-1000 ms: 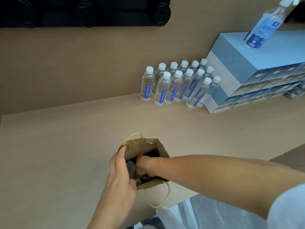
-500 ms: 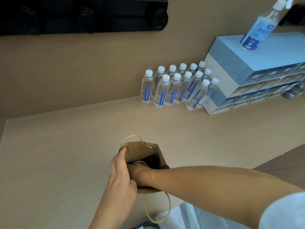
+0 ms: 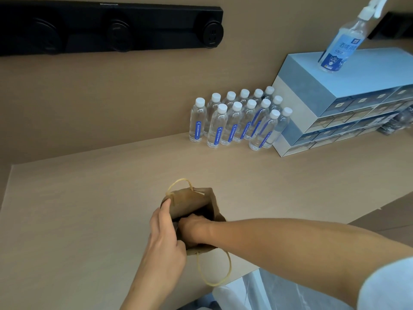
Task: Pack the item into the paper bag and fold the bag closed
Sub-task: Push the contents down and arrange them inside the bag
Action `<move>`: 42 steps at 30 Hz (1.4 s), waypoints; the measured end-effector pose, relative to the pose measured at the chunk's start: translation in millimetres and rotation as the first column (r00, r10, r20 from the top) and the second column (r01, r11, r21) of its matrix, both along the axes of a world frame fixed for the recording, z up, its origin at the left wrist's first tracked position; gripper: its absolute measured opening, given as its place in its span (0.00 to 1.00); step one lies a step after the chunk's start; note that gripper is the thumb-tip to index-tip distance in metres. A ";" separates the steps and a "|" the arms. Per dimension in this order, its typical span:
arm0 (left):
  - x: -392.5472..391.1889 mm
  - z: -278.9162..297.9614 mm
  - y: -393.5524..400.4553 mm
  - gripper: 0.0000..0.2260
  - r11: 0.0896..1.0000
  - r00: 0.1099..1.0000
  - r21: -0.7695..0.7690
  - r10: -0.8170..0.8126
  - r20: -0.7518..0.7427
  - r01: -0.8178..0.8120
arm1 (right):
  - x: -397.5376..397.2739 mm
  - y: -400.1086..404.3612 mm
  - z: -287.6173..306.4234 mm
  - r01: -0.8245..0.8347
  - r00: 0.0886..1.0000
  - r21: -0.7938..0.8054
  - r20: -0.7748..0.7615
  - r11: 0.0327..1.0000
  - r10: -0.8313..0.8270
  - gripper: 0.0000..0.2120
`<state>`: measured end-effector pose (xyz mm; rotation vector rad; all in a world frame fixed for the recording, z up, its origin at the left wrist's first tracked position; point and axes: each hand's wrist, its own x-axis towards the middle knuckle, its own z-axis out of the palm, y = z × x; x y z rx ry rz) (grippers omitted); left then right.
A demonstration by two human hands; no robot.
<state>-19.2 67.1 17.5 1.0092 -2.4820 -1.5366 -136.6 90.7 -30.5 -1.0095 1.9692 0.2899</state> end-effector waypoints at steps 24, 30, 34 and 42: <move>-7.2 -2.6 2.9 0.34 1.000 1.000 0.025 0.015 -0.013 -0.014 | -13.7 7.8 34.1 -0.326 0.936 0.208 -0.063 0.922 0.346 0.15; -7.1 -0.2 4.3 0.32 0.999 0.999 0.026 0.027 -0.024 -0.026 | -10.0 13.7 22.2 -0.159 0.976 0.106 -0.133 0.982 0.172 0.14; -8.3 0.1 7.4 0.31 1.000 0.999 0.000 0.029 -0.023 -0.029 | -10.9 12.7 38.7 -0.096 0.990 0.043 -0.102 0.994 0.100 0.16; -10.5 6.4 5.4 0.29 0.999 1.000 0.015 0.030 -0.008 -0.030 | -10.2 11.6 59.3 -0.177 0.983 0.045 -0.048 0.983 0.179 0.15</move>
